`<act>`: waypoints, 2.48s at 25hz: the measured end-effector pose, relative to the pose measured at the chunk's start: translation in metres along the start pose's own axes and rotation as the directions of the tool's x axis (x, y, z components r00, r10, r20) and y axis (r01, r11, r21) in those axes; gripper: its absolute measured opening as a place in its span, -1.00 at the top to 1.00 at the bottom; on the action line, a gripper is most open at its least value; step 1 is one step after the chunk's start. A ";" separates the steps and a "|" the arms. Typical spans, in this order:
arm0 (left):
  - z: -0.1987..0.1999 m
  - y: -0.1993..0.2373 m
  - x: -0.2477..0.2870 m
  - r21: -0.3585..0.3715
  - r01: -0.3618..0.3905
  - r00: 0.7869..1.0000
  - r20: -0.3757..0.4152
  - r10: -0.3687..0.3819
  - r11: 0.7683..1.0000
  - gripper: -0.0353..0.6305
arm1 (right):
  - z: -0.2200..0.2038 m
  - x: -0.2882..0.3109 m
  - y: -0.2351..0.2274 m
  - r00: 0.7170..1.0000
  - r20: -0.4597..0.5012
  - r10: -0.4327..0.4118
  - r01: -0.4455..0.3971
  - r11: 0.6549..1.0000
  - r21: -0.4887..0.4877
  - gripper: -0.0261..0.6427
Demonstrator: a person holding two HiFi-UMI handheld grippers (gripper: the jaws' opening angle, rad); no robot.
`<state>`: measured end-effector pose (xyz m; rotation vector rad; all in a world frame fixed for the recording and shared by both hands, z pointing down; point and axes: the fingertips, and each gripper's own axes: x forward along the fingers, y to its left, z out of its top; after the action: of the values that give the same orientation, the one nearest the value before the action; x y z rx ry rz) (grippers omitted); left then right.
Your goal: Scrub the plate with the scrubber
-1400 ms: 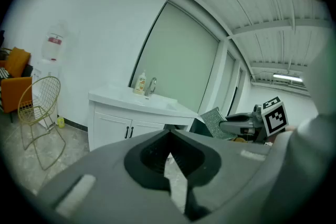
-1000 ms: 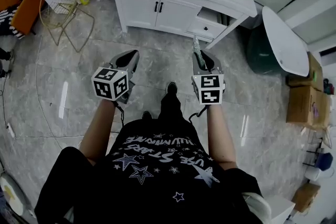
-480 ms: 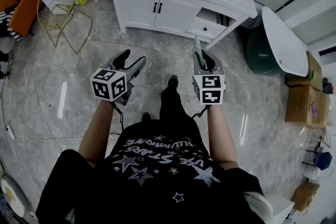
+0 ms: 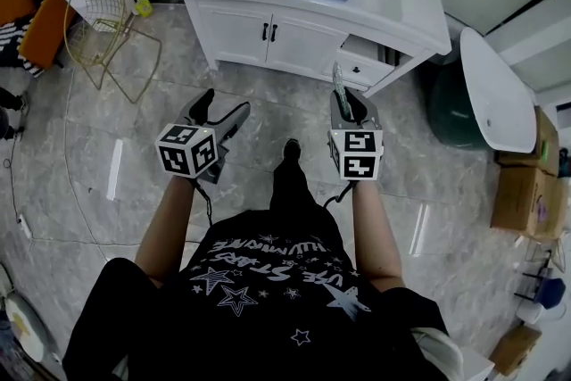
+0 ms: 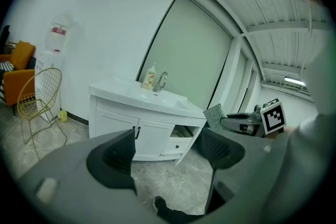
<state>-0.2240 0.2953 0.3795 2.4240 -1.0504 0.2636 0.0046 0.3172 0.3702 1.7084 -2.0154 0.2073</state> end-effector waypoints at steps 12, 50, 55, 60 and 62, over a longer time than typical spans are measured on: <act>0.078 0.011 0.165 0.031 -0.003 0.999 -0.034 0.004 1.000 -0.28 | 0.029 0.122 -0.132 1.000 0.007 -0.006 0.006 0.999 0.048 0.62; 0.164 0.200 0.547 -0.233 0.136 0.887 -0.405 -0.223 0.963 -0.16 | 0.118 0.462 -0.242 0.975 -0.210 -0.070 0.057 0.996 -0.071 0.61; 0.123 0.209 0.575 -0.269 0.128 0.829 -0.498 -0.252 0.954 -0.15 | 0.098 0.486 -0.239 0.958 -0.280 -0.066 0.047 0.996 -0.075 0.61; 0.096 0.212 0.588 -0.299 0.116 0.794 -0.545 -0.269 0.947 -0.08 | 0.077 0.508 -0.230 0.927 -0.372 -0.046 -0.013 0.988 -0.156 0.61; 0.087 0.211 0.591 -0.307 0.112 0.779 -0.563 -0.276 0.945 -0.01 | 0.069 0.517 -0.228 0.914 -0.405 -0.030 -0.051 0.981 -0.189 0.61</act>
<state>0.0267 -0.2469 0.5892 1.9749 -0.4974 0.7235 0.1534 -0.2162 0.5005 1.3962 -1.6762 0.3275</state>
